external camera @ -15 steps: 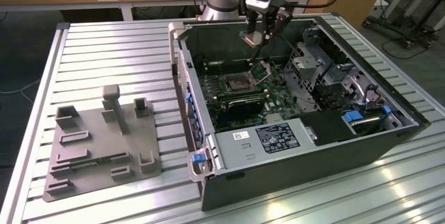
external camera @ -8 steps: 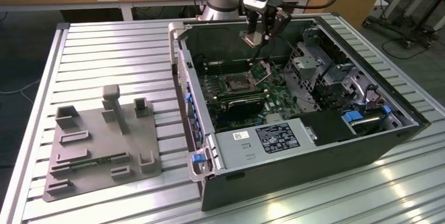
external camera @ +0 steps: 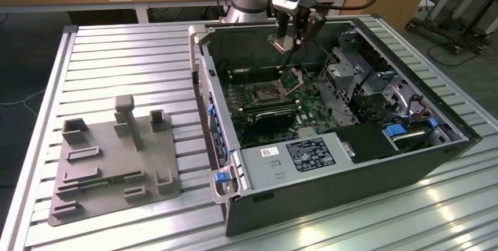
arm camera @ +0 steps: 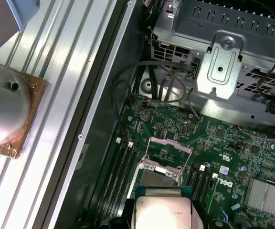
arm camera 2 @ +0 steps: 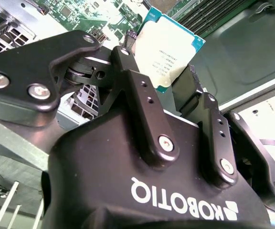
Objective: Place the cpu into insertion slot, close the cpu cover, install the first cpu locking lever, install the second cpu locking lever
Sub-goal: 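Place the cpu into insertion slot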
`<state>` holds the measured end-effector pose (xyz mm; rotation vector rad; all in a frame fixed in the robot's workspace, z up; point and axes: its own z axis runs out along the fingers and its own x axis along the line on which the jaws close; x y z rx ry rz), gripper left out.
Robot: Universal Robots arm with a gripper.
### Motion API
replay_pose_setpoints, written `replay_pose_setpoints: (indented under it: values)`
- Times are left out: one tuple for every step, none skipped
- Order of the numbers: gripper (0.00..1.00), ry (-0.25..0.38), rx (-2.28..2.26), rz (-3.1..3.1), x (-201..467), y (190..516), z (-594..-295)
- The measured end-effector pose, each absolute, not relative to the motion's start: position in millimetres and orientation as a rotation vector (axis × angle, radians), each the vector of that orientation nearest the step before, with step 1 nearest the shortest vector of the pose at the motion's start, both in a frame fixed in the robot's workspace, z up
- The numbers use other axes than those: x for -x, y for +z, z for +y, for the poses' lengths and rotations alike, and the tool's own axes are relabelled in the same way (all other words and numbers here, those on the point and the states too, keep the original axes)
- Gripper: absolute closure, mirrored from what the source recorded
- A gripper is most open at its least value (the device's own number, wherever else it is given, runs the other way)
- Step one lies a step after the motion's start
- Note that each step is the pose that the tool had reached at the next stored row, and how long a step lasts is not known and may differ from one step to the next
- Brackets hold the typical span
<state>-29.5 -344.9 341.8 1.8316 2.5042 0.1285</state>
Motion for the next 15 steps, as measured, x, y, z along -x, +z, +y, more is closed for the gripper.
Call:
replay_pose_setpoints:
  values:
    - [0.46, 0.128, -1.832, 2.504, 29.5, 341.8, -344.9]
    - [0.46, 0.128, -1.833, 2.503, 29.5, 341.8, -345.0]
    - [0.46, 0.128, -1.834, 2.502, 29.5, 341.7, -344.9]
    - [0.46, 0.128, -1.836, 2.501, 29.5, 341.7, -344.9]
    - [0.46, 0.128, -1.838, 2.499, 29.5, 341.7, -344.9]
    - [0.46, 0.128, -1.841, 2.497, 29.5, 341.6, -344.9]
    - [0.46, 0.128, -1.844, 2.494, 29.5, 341.5, -344.9]
    - [0.46, 0.128, -1.849, 2.491, 29.6, 341.4, -344.9]
    - [0.46, 0.128, -1.854, 2.486, 29.6, 341.3, -344.9]
    - [0.46, 0.127, -1.861, 2.481, 29.7, 341.2, -344.9]
    - [0.46, 0.127, -1.869, 2.475, 29.8, 341.0, -344.9]
    - [0.46, 0.127, -1.877, 2.469, 29.9, 340.8, -344.9]
    - [0.46, 0.127, -1.886, 2.462, 30.0, 340.6, -344.9]
    - [0.46, 0.126, -1.896, 2.454, 30.0, 340.5, -344.9]
    - [0.46, 0.126, -1.907, 2.445, 30.0, 340.3, -344.9]
